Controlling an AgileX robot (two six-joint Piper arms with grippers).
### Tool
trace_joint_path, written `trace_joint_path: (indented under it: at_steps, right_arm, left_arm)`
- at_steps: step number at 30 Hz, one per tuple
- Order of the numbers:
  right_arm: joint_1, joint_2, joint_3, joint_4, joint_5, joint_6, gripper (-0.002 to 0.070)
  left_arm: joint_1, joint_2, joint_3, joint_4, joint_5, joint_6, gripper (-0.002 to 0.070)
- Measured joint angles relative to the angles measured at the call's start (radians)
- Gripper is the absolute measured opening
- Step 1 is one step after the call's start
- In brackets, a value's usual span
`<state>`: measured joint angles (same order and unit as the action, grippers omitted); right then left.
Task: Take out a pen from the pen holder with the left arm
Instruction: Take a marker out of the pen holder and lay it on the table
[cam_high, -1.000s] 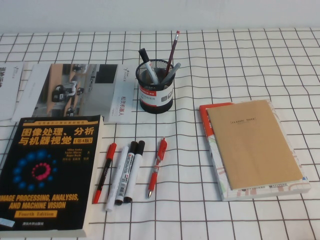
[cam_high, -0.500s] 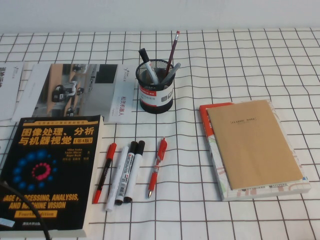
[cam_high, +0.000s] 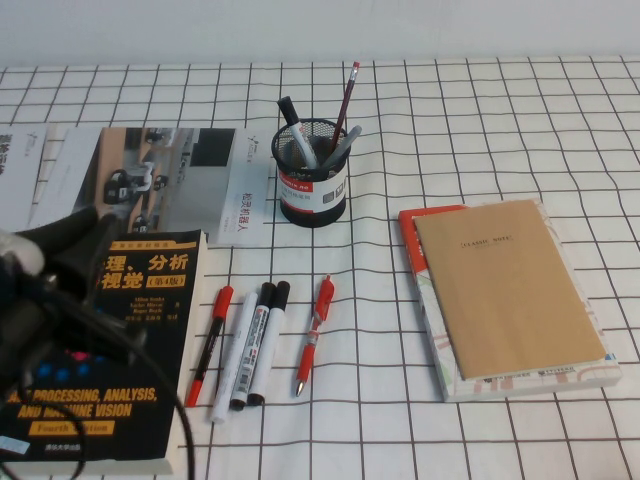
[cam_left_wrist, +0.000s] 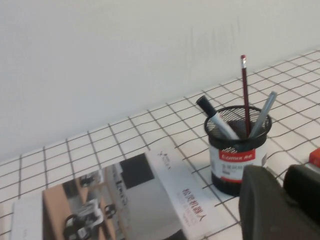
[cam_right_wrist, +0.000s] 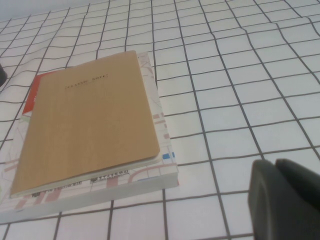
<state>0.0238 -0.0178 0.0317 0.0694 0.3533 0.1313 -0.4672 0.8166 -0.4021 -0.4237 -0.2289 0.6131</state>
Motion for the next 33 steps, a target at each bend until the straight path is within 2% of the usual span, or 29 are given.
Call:
trace_joint_path:
  at_steps: [4,8,11,16,26,33]
  right_arm:
    - [0.000,0.000,0.000,0.000,0.000,0.000,-0.0016]
    - [0.000,0.000,0.000,0.000,0.000,0.000,-0.0016]
    - [0.000,0.000,0.000,0.000,0.000,0.000,-0.0017]
    - [0.000,0.000,0.000,0.000,0.000,0.000,-0.0017]
    - [0.000,0.000,0.000,0.000,0.000,0.000,-0.0017]
    - [0.000,0.000,0.000,0.000,0.000,0.000,-0.0016]
  left_arm:
    - [-0.072,0.168,-0.058,0.035,-0.139,-0.096,0.0171]
    - [-0.077,0.338,-0.157,0.061,-0.231,-0.256,0.0335]
    - [-0.077,0.461,-0.242,0.081,-0.274,-0.401,0.0432]
    - [-0.078,0.655,-0.373,0.129,-0.289,-0.551,0.0469]
    - [-0.076,0.936,-0.605,0.172,-0.376,-0.680,0.0475]
    - [-0.045,1.074,-0.698,0.242,-0.389,-0.800,0.0475]
